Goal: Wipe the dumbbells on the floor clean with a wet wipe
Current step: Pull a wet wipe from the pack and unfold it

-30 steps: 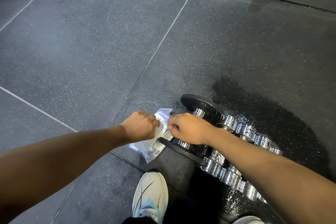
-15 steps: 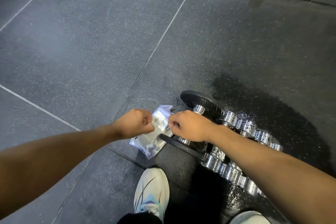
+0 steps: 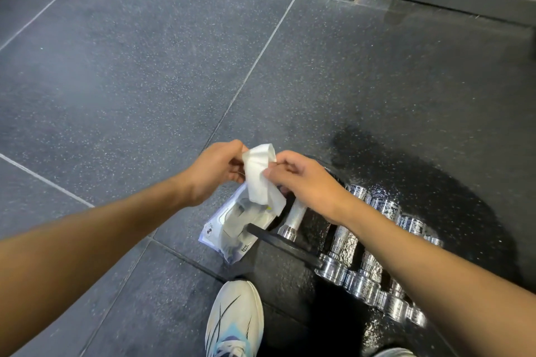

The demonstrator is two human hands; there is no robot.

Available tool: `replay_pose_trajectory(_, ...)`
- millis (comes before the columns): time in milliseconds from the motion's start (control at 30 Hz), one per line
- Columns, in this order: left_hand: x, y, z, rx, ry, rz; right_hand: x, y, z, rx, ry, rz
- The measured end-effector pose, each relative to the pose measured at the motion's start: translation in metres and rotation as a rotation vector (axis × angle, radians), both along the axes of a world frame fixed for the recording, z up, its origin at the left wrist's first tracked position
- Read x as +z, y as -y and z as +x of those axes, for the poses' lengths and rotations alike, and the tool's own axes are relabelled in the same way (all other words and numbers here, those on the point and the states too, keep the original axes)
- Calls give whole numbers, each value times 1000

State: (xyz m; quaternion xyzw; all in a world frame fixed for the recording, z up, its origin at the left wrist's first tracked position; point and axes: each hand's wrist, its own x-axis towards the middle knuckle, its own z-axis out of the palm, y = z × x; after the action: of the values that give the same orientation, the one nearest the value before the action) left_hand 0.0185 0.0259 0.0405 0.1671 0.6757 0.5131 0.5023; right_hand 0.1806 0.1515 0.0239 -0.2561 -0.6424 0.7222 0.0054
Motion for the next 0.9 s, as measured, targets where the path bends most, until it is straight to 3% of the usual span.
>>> replay_pose_trajectory(133, 3, -10, 19, 5, 72, 30, 8, -4, 16, -154, -64, 136)
replay_pose_trajectory(300, -4, -9, 52, 65, 250, 116, 12, 0, 44, -241, -52, 78)
replay_pose_trajectory(400, -5, -3, 71, -10, 326, 127, 13, 4, 60, -209, -9, -7)
replay_pose_trajectory(567, -8, 1, 87, -22, 218, 85, 18, 0, 75, -226, 64, -160)
replay_pose_trajectory(733, -12, 2, 83, -62, 263, 44, 19, 0, 91, -308, 104, -385)
replay_pose_trajectory(900, -16, 3, 88, -14, 236, -36, 11, 14, 94, -447, 89, -257)
